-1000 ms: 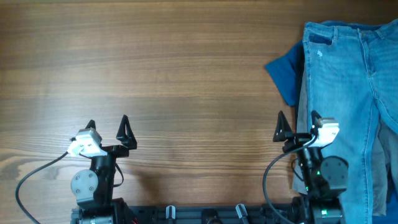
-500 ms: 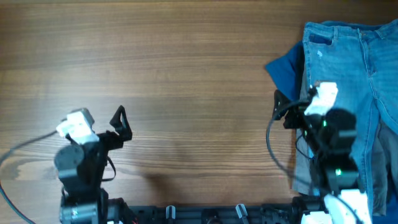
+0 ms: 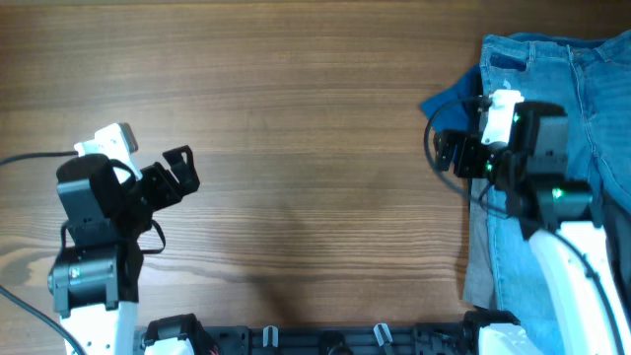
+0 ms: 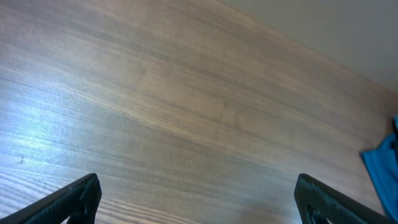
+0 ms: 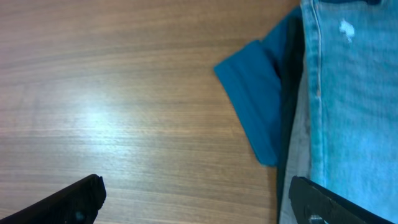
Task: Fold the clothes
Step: 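Reach the right gripper to the jeans waistband on the pile and grasp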
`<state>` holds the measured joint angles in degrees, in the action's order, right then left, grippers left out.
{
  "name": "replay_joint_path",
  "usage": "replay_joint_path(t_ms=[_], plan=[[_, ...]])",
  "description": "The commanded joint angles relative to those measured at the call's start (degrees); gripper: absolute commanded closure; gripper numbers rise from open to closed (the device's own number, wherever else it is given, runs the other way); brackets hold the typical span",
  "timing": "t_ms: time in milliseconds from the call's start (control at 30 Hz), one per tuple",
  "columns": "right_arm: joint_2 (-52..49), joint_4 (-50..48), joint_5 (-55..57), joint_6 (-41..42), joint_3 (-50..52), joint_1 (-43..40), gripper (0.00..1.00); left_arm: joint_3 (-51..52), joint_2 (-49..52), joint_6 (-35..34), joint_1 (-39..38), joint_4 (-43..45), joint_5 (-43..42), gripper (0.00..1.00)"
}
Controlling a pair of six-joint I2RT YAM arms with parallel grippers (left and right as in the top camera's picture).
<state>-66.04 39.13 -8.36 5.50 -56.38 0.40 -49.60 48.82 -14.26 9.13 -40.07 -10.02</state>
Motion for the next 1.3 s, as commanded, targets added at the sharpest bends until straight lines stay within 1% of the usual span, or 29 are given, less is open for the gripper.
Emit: replay_joint_path(t_ms=[0,133,300,367,533,600,667,800,833,867,933,1033,1267], plan=[[-2.38,0.44,-0.7,-0.87,-3.32,-0.66,0.0,-3.69,1.86,0.48,0.35,-1.38,-1.55,0.0],[-2.69,-4.26,1.53,-0.79,-3.19,-0.66,0.0,-3.72,1.86,0.48,0.35,-1.18,-1.55,0.0],[-6.32,-11.21,18.18,0.68,-3.19,-0.7,0.0,-3.72,1.88,0.26,0.35,-1.18,-2.03,0.0],[-9.94,-13.66,22.56,0.46,-3.19,-0.72,0.0,-3.72,1.88,0.26,0.35,-1.18,-2.19,0.0],[-18.99,-18.25,28.65,0.7,-3.19,-0.72,0.01,-3.72,1.88,0.26,0.35,-1.25,-2.21,0.0],[-23.56,-22.25,32.11,0.68,-3.19,-0.72,0.04,-3.72,1.88,0.26,0.35,-1.38,-2.21,0.0],[-26.49,-25.33,32.79,0.59,-3.19,-0.72,0.08,-3.72,1.88,0.26,0.35,-1.4,-2.21,0.0],[-31.8,-31.71,32.79,0.7,-3.19,-1.4,0.24,-3.72,1.88,0.26,0.35,-1.42,-2.21,0.0],[-32.54,-32.54,32.79,0.72,-3.19,-1.6,0.26,-3.72,1.88,0.26,0.35,-1.42,-2.21,0.0],[-33.38,-33.46,32.76,0.7,-3.19,-1.86,0.26,-3.72,1.88,0.26,0.35,-1.42,-2.21,0.0],[-34.82,-34.67,32.79,1.84,-3.19,-2.82,0.3,-3.72,1.88,0.26,0.35,-1.51,-2.21,0.0],[-35.91,-34.64,32.0,4.11,-3.19,-5.09,0.33,-3.72,1.88,0.26,0.35,-1.9,-2.21,0.0],[-36.22,-35.08,25.97,3.98,-3.19,-7.45,0.34,-3.72,1.88,0.26,0.35,-2.25,-2.21,0.0]])
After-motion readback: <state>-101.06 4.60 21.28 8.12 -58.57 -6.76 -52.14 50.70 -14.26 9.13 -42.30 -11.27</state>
